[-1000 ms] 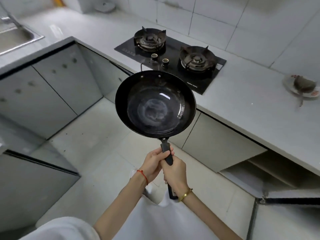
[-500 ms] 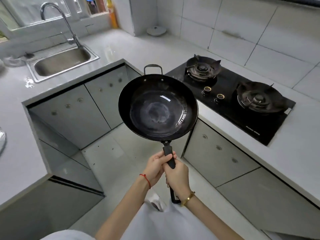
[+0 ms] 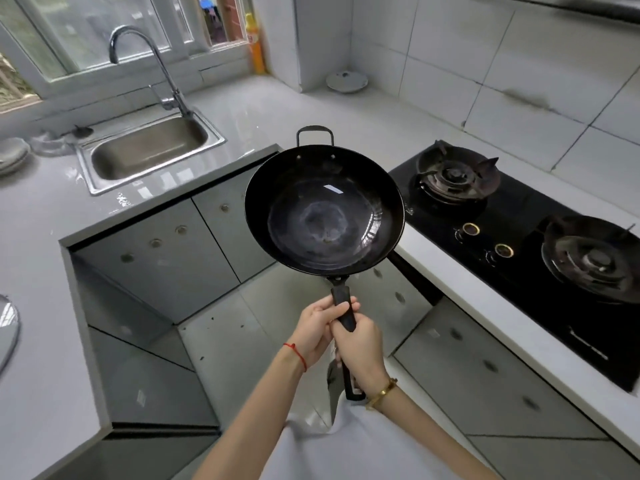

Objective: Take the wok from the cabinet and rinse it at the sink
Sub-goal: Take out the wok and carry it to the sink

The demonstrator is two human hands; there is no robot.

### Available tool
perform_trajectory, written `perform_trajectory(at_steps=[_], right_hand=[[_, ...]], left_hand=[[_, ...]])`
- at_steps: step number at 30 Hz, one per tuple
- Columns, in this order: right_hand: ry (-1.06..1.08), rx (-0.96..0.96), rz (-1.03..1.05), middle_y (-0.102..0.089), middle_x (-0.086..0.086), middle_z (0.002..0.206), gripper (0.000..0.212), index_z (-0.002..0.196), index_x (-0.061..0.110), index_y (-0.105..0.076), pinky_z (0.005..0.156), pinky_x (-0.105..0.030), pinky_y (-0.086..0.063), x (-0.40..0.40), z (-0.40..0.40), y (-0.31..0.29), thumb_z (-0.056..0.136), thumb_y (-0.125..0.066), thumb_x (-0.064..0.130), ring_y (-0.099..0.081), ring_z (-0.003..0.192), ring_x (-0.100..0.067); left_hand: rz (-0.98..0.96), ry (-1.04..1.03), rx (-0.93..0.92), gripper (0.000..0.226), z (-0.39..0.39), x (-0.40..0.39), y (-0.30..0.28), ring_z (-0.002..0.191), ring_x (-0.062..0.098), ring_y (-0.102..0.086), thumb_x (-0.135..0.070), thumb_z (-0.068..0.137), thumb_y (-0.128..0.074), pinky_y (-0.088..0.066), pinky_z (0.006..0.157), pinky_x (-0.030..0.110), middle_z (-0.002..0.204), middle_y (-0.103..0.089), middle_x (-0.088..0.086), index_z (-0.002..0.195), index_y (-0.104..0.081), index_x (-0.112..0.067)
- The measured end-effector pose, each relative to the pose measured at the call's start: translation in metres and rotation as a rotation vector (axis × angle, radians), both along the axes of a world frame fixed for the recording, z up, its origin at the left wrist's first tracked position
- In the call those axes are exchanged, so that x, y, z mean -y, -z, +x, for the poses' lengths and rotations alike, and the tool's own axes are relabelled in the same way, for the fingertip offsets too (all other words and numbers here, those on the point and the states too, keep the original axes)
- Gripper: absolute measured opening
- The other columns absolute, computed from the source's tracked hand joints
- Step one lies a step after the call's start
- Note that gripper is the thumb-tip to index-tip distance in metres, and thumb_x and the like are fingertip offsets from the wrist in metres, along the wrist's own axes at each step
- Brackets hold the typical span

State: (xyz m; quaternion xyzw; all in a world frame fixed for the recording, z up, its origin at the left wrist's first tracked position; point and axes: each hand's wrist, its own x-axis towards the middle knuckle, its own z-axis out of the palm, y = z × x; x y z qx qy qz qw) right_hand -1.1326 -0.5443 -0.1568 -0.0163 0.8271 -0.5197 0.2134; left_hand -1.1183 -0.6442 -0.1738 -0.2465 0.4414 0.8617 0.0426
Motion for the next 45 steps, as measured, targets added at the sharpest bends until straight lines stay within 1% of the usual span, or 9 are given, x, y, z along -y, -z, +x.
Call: perform_trajectory(at_steps=[3,5,19,22,26,34,38,41,45], right_hand=[[0.012,0.082,-0.075,-0.058,-0.009,0.047,0.025,0.075,0.0,-0.064,0.038,-0.027,-0.045,0.024,-0.037,-0.001,0.088,-0.059,0.021,-0.056,0.038,-0.021],[0.009,0.115,-0.103,-0.055,-0.007,0.045,0.025,0.071,-0.001,-0.061,0.038,-0.027,-0.044,0.042,-0.065,-0.003,0.088,-0.058,0.017,-0.054,0.036,-0.02],[-0.002,0.097,-0.149,-0.052,-0.003,0.04,0.021,0.072,0.005,-0.057,0.035,-0.027,-0.045,0.148,-0.254,-0.023,0.091,-0.053,0.01,-0.05,0.032,-0.017],[0.029,0.06,-0.129,-0.053,0.002,0.037,0.014,0.088,-0.001,-0.061,0.033,-0.023,-0.043,0.16,-0.274,-0.027,0.092,-0.052,0.009,-0.052,0.031,-0.013],[0.091,0.03,-0.099,-0.055,-0.001,0.044,0.015,0.102,0.003,-0.061,0.033,-0.021,-0.042,0.187,-0.308,-0.019,0.092,-0.052,0.011,-0.052,0.03,-0.012],[0.283,0.034,-0.063,-0.057,-0.002,0.047,0.019,0.094,0.001,-0.062,0.036,-0.024,-0.046,0.249,-0.366,0.0,0.095,-0.053,0.017,-0.056,0.034,-0.013],[0.418,0.043,-0.067,-0.058,-0.003,0.047,0.019,0.091,0.005,-0.062,0.039,-0.029,-0.052,0.292,-0.392,-0.001,0.095,-0.053,0.02,-0.057,0.036,-0.015],[0.526,0.046,-0.101,-0.06,-0.006,0.051,0.014,0.096,0.01,-0.06,0.042,-0.035,-0.055,0.321,-0.413,0.0,0.094,-0.053,0.021,-0.058,0.038,-0.019],[0.64,0.066,-0.086,-0.061,-0.004,0.056,0.017,0.104,0.008,-0.059,0.038,-0.027,-0.049,0.353,-0.434,0.003,0.095,-0.053,0.021,-0.057,0.034,-0.013]], left_hand=[[-0.012,-0.007,0.011,0.028,-0.033,0.021,-0.008,0.068,0.021,-0.068,-0.006,0.095,-0.054,-0.05,0.038,0.025,0.112,-0.068,0.015,0.121,-0.059,0.004],[-0.04,0.007,0.01,0.027,-0.059,0.038,-0.01,0.061,0.021,-0.065,-0.009,0.095,-0.055,-0.044,0.032,0.023,0.114,-0.07,0.014,0.119,-0.061,0.001],[-0.048,0.141,-0.045,0.021,-0.254,0.15,-0.025,0.05,0.019,-0.056,-0.01,0.094,-0.056,-0.044,0.031,0.023,0.096,-0.066,0.007,0.111,-0.064,-0.002],[-0.029,0.17,-0.046,0.026,-0.278,0.164,-0.026,0.045,0.017,-0.058,-0.009,0.095,-0.055,-0.045,0.03,0.023,0.099,-0.066,0.008,0.118,-0.061,0.002],[-0.028,0.22,-0.029,0.031,-0.321,0.189,-0.018,0.052,0.017,-0.061,-0.01,0.094,-0.056,-0.045,0.032,0.022,0.105,-0.066,0.009,0.122,-0.059,0.004],[-0.002,0.425,-0.014,0.034,-0.397,0.251,-0.005,0.064,0.017,-0.068,-0.008,0.097,-0.051,-0.05,0.038,0.023,0.111,-0.065,0.013,0.127,-0.054,0.006],[-0.017,0.567,0.0,0.034,-0.439,0.29,-0.006,0.09,0.021,-0.068,-0.01,0.097,-0.051,-0.055,0.052,0.023,0.109,-0.068,0.011,0.127,-0.056,0.004],[-0.021,0.669,-0.008,0.034,-0.468,0.315,-0.007,0.086,0.02,-0.065,-0.009,0.098,-0.049,-0.056,0.055,0.021,0.108,-0.064,0.012,0.127,-0.055,0.007],[0.003,0.785,-0.021,0.028,-0.499,0.341,0.0,0.094,0.021,-0.063,-0.009,0.096,-0.05,-0.054,0.072,0.028,0.106,-0.063,0.011,0.121,-0.06,0.001]])
